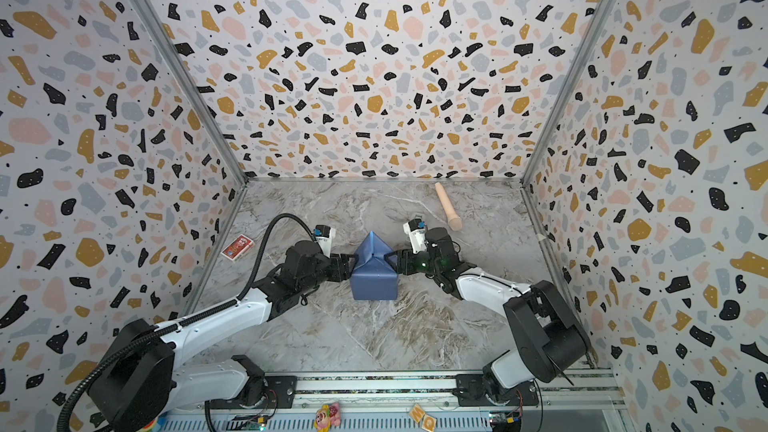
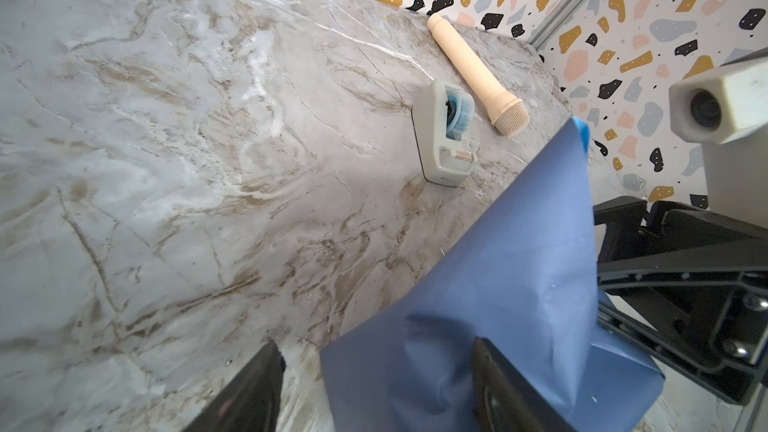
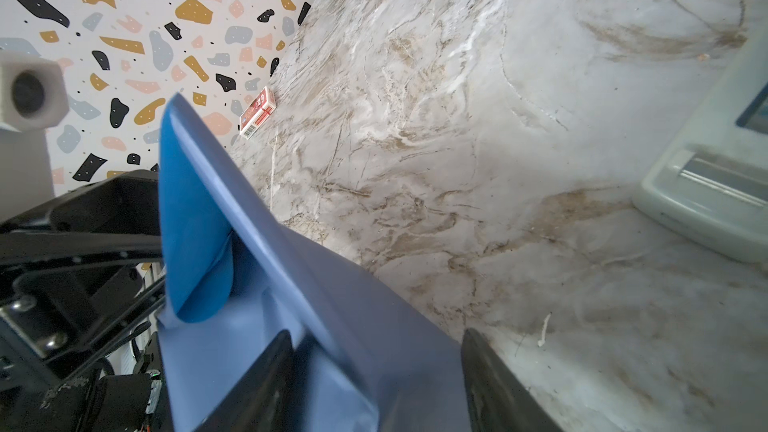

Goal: Wrap the gift box in paper

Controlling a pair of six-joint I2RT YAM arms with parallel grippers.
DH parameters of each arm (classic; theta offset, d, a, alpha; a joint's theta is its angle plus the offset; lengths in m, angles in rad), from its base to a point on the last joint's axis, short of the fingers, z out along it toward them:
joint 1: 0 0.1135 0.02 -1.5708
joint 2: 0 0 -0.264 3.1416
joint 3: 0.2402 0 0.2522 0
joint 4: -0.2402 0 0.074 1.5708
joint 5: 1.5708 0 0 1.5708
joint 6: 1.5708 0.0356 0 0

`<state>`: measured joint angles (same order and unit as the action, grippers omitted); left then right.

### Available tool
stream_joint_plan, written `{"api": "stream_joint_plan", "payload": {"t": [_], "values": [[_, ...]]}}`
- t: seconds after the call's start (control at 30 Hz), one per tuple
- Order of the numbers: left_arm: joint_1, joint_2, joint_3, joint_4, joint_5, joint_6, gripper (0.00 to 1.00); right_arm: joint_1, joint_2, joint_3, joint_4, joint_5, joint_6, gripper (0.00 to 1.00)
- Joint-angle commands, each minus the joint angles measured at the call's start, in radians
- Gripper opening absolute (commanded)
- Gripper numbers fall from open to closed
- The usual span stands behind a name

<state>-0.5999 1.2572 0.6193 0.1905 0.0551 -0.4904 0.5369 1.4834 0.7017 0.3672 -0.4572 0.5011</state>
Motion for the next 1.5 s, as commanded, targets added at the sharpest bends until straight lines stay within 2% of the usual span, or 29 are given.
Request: {"api": "stream_joint_plan", "payload": {"t": [0.0, 0.5, 0.77, 1.03, 1.47], "values": [[-0.006, 0.036, 0.038, 0.043, 0.048, 0.043, 0.72, 0.005, -0.011, -0.021, -0.081, 0.02, -0.008, 0.64], [-0.003, 0.123, 0.044, 0.035, 0.026, 0.127, 0.76, 0.005, -0.033, 0.007, -0.083, -0.004, -0.037, 0.65], [-0.003, 0.116, 0.027, 0.053, 0.033, 0.127, 0.77, 0.005, -0.03, 0.034, -0.028, -0.062, -0.004, 0.71], [-0.003, 0.117, 0.014, 0.088, 0.049, 0.118, 0.77, 0.03, 0.016, 0.074, -0.032, -0.037, 0.007, 0.85], [-0.003, 0.104, 0.008, 0.108, 0.052, 0.111, 0.77, 0.048, 0.086, 0.086, -0.064, -0.01, 0.023, 0.85]]}}
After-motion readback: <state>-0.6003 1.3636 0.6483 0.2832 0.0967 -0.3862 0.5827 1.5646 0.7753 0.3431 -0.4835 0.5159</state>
